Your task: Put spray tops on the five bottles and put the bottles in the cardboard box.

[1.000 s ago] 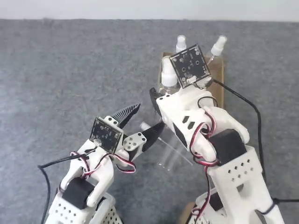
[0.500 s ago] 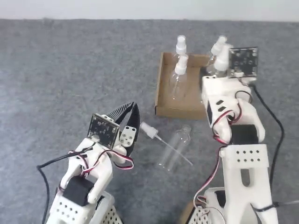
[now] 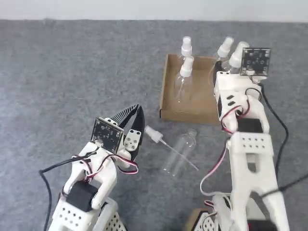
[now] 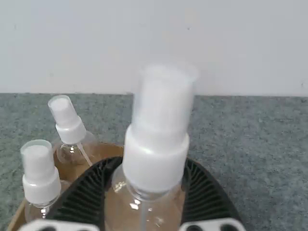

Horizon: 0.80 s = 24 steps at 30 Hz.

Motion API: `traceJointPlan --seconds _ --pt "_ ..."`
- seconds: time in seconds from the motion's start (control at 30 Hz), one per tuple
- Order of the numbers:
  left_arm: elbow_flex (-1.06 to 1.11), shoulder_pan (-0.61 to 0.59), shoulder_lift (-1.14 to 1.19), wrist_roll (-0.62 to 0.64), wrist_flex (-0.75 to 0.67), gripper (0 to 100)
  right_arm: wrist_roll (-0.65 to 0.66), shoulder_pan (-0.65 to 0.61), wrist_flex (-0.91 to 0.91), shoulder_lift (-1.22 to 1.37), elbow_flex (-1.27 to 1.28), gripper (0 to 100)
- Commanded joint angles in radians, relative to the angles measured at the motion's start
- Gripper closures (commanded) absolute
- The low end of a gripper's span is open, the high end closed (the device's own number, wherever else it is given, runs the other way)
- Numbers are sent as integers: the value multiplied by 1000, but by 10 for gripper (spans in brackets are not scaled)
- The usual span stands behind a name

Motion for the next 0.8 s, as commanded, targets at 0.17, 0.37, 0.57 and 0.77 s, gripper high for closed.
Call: traceJointPlan --seconds 0.17,0.37,0.57,0.77 --pt "-8 -5 -17 2 -25 988 17 -58 -199 159 -12 993" --pt "-8 -5 -20 2 -25 988 18 -58 -282 262 -20 993" --pt "-8 -3 -20 2 -25 988 25 -54 -329 305 -20 993" --pt "-8 -3 -20 2 -23 988 130 -62 -328 306 -20 993"
